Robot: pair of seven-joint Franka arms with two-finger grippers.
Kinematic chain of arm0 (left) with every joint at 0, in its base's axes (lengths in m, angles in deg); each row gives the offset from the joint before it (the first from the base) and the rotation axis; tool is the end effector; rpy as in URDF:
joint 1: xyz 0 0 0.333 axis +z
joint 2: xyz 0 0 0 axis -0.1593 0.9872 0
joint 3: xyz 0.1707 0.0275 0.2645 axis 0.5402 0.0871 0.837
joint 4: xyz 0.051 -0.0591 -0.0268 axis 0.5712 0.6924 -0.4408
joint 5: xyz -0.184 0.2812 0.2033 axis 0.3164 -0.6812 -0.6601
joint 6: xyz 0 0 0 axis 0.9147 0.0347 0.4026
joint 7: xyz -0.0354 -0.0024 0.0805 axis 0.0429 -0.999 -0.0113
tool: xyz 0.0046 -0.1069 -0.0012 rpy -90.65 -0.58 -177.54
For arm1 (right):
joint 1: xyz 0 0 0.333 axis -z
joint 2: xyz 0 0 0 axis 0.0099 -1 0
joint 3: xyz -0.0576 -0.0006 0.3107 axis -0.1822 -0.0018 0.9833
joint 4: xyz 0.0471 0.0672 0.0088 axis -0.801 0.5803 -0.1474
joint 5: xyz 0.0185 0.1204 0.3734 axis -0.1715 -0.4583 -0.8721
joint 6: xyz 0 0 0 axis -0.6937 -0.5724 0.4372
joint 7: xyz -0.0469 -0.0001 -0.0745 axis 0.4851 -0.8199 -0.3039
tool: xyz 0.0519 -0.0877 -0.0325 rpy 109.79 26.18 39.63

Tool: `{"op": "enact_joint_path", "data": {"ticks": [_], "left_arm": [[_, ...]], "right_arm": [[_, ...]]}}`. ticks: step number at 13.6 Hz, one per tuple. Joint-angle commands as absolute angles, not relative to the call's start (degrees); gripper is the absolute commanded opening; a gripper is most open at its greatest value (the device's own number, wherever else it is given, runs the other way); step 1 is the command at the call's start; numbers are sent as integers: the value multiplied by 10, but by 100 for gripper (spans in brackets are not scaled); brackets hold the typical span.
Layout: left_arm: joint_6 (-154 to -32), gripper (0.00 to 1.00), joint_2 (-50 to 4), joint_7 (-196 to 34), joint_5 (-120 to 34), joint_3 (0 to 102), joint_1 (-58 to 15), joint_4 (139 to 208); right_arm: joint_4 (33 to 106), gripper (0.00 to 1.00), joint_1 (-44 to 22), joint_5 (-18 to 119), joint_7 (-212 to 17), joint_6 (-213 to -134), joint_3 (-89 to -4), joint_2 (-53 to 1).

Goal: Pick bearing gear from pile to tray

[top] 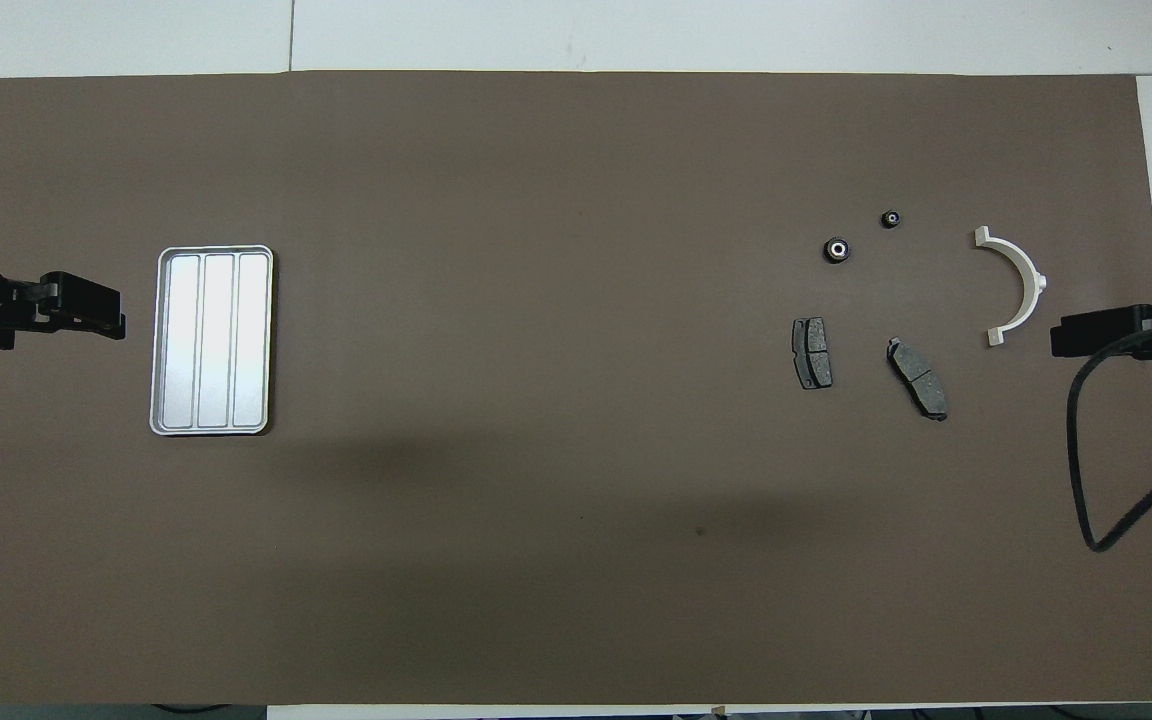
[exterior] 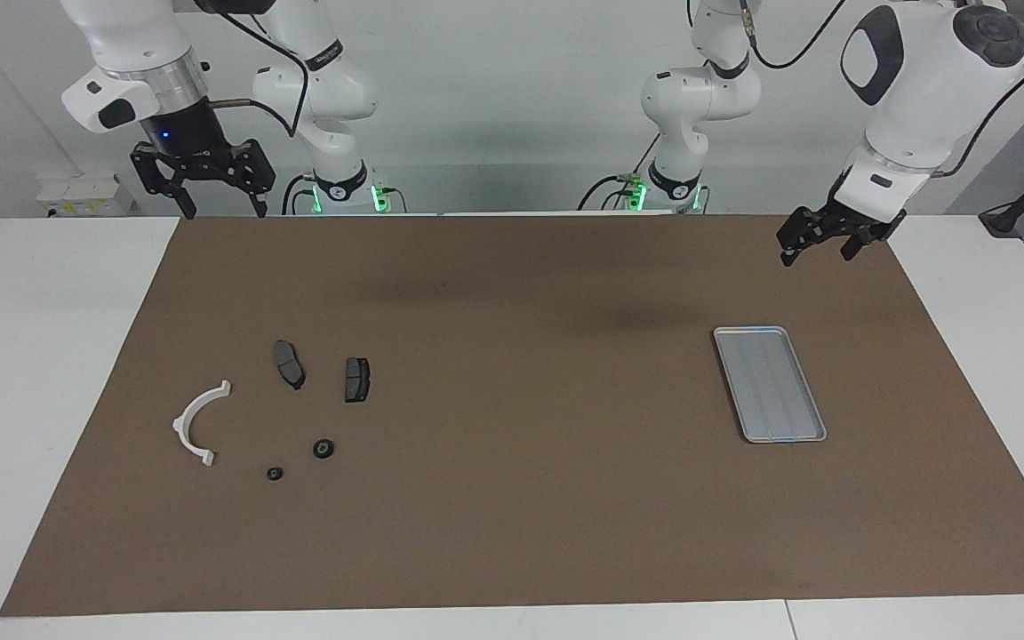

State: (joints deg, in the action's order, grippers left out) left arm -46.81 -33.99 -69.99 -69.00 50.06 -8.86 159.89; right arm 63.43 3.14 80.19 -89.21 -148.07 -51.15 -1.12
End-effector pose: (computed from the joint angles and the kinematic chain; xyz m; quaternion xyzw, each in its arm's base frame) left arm 0.5494 -0.0307 0.5858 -0.9996 -0.0085 0.0255 0.0079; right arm 0.5060 0.0056 0.6499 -0.9995 0.0026 -0.0308 0.0019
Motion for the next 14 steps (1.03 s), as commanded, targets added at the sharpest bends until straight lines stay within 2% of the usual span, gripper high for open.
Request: {"op": "enact_joint_path", "data": {"ticks": [1, 10, 12, 14], "left_arm": [[-463, 100, -354, -695, -690, 507, -96, 1610], [-463, 100, -354, -696, -690, 507, -96, 1610], [-463, 100, -354, -696, -690, 507, -96, 1610], [-462, 100, -354, -696, -690, 508, -96, 1610]], "right_arm": [[634, 100, 31, 801, -886, -1474, -504, -6], [642, 100, 32, 801, -917, -1437, -507, 10], [655, 100, 31, 801, -922, -1445, -507, 10], [684, 100, 31, 801, -918, -1493, -506, 4]]}}
